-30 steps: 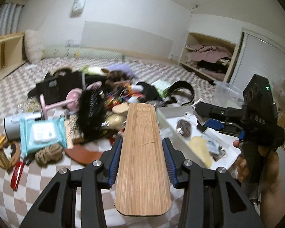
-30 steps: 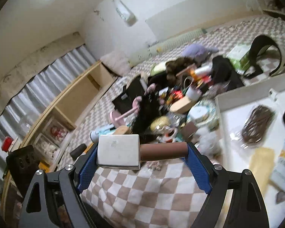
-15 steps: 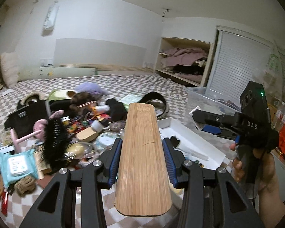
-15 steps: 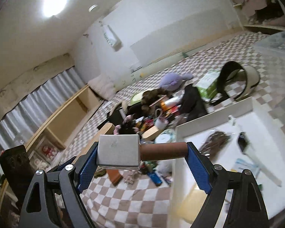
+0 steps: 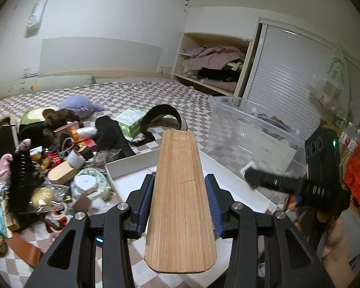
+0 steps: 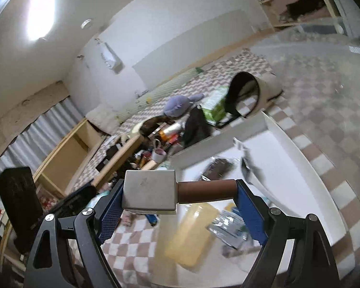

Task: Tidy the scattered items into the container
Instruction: 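Lift and carry the paddle and white block with both grippers toward the tray, then open both grippers over the tray, dropping the wooden paddle and white block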

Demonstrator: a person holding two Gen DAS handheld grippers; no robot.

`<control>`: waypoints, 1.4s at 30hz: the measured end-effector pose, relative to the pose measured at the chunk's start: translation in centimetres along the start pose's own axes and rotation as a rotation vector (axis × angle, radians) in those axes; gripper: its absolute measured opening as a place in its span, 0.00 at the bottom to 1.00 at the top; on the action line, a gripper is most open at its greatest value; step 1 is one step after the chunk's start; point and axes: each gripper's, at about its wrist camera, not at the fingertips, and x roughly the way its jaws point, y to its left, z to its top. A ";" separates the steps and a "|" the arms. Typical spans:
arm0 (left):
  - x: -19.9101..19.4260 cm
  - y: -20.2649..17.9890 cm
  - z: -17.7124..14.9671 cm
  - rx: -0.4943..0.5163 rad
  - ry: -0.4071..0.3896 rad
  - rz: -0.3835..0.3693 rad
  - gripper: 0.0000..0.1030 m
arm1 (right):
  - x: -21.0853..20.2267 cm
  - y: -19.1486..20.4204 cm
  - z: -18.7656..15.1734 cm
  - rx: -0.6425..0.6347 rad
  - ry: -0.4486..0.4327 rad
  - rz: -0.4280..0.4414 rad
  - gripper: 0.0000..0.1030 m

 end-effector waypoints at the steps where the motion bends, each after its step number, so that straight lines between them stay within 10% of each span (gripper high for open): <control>1: 0.5 -0.2 0.0 0.000 0.007 -0.001 0.41 | 0.1 -0.4 -0.3 0.004 0.011 -0.004 0.85; 20: 8.5 0.4 -0.4 -0.028 0.164 0.006 0.41 | 4.9 -1.5 -4.5 -0.190 0.211 -0.147 0.85; 42: 16.6 1.4 -1.3 0.061 0.373 -0.007 0.41 | 5.7 -2.2 -4.8 -0.176 0.239 -0.155 0.96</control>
